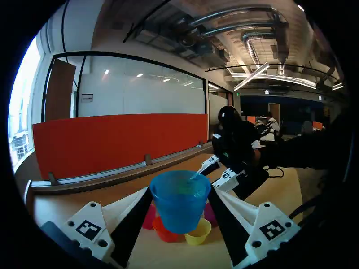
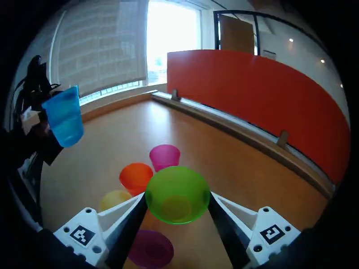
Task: Pour water
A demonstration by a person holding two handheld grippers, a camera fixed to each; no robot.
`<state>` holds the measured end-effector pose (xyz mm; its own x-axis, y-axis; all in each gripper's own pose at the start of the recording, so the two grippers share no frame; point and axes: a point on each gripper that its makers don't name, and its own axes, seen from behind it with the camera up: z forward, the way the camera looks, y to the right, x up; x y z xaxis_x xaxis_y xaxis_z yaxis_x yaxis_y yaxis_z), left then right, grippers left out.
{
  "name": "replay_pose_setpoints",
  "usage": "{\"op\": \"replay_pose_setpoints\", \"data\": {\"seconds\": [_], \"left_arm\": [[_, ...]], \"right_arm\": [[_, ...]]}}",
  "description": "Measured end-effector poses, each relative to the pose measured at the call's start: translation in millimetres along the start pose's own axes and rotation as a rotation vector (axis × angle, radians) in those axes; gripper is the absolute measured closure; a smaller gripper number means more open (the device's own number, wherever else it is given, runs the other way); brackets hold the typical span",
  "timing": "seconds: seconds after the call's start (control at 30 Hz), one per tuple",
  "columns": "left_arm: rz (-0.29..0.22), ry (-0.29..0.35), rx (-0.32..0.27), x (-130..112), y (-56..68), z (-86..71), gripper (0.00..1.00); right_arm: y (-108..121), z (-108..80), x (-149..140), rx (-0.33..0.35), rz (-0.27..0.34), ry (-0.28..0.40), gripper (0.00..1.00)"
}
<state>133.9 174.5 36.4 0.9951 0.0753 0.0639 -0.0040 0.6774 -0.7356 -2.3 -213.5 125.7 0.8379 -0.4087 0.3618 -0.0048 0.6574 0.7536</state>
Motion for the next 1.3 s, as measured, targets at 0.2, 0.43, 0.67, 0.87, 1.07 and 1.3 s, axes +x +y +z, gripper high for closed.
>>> {"op": "replay_pose_setpoints", "data": {"seconds": [0.2,0.43,0.67,0.87,1.07,1.3], "left_arm": [[-0.001,0.000,0.010,-1,-2.8,0.9,0.14],[0.003,0.002,0.016,1,-1.7,0.9,0.14],[0.004,0.008,0.016,6,1.0,1.4,0.14],[0.005,0.009,0.019,8,1.6,1.5,0.14],[0.003,0.011,0.020,11,2.0,0.6,0.14],[0.003,0.013,0.020,14,2.1,0.8,0.14]], "right_arm": [[0,-14.9,19,-0.008,0.011,0.068,0.07],[-2,-30.2,40,-0.017,-0.012,0.129,0.07],[-9,-42.8,60,-0.018,-0.052,0.185,0.07],[-14,-50.3,71,-0.018,-0.070,0.229,0.07],[-18,-55.9,81,-0.021,-0.070,0.275,0.07],[-21,-62.2,94,-0.021,-0.073,0.327,0.07]]}}
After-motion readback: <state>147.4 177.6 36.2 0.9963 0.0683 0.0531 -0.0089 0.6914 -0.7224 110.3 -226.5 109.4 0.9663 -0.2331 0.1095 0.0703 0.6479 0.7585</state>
